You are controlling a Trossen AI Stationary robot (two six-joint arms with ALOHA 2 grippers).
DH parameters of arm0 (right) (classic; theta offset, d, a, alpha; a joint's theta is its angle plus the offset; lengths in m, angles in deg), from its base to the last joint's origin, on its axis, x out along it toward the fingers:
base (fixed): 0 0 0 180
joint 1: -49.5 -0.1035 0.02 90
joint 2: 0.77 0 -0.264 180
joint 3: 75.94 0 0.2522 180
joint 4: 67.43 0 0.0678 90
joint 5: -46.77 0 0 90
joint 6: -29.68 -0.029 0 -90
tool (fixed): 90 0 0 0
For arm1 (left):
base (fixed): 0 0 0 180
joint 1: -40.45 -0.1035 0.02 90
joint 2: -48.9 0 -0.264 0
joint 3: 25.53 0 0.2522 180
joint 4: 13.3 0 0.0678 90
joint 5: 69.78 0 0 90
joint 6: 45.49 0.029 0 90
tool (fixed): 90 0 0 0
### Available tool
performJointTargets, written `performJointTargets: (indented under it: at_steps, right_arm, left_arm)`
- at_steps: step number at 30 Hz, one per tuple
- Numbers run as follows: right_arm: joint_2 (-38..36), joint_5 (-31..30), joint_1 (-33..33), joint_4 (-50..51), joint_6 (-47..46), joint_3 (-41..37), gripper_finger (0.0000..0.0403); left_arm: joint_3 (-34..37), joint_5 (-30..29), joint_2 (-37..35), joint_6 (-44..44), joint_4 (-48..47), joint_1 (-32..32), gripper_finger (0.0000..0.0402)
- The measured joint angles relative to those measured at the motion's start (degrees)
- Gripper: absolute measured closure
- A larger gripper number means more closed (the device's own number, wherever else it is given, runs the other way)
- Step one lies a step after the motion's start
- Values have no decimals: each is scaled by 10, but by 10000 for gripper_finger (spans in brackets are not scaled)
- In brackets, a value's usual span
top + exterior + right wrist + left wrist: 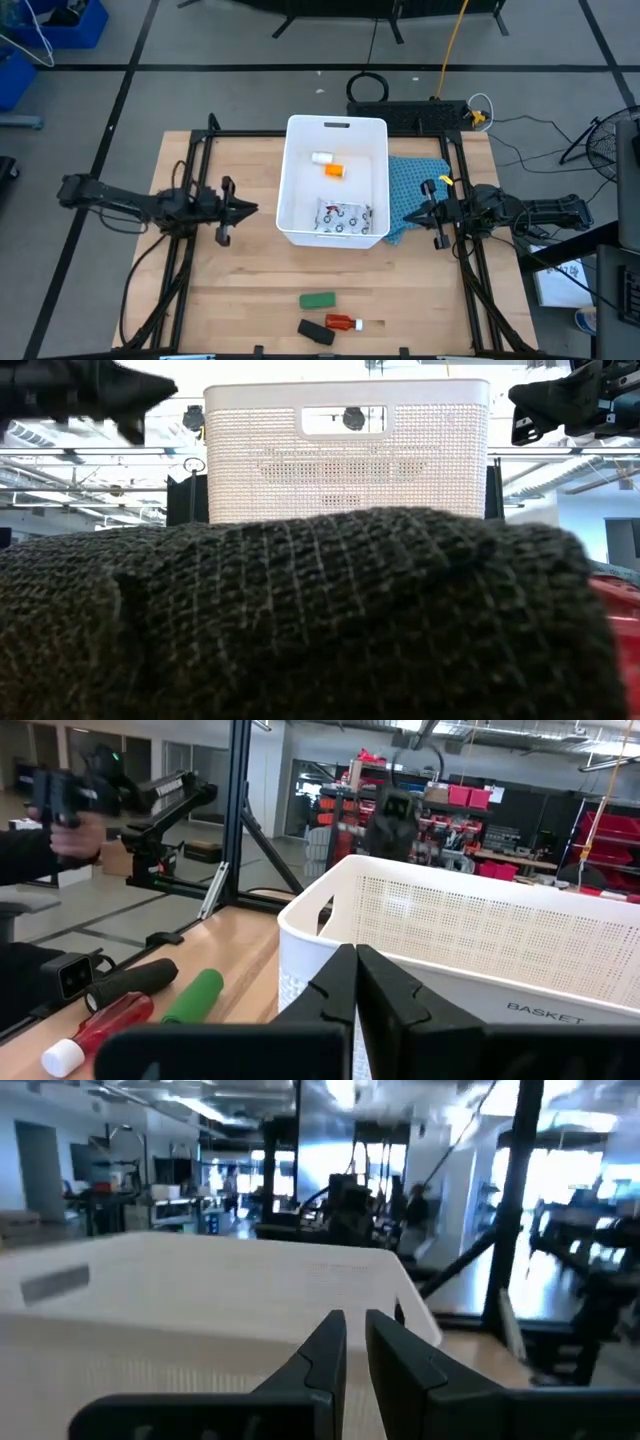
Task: Pick & place medical supplies in basket/bin
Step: Put the green bandage into the white bin
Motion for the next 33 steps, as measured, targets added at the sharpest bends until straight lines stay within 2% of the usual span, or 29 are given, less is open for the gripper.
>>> performJointTargets:
  at_steps: [6, 11, 14, 18, 21, 23, 28, 33]
  right_arm:
    - [0, 0, 0, 0, 2, 0, 403]
    - [1, 0, 0, 7, 0, 0, 403]
    - [1, 0, 0, 18, -9, 0, 403]
    - [3, 0, 0, 22, -15, 0, 403]
    - [4, 0, 0, 22, -19, 0, 403]
    - [6, -1, 0, 20, -26, 0, 403]
    - [9, -1, 0, 19, -30, 0, 403]
    - [9, -1, 0, 18, -30, 0, 403]
  left_arm:
    - [-221, -176, 121, 75, -212, 118, 355]
    - [-408, -361, 253, 129, -343, 227, 355]
    - [-508, -412, 342, 114, -444, 268, 355]
    - [-617, -372, 461, 34, -602, 285, 356]
    - [-668, -368, 540, -48, -700, 284, 364]
    - [-692, -344, 577, -89, -739, 281, 372]
    - [-729, -206, 650, -157, -754, 264, 368]
    - [-742, -119, 703, -217, -736, 245, 297]
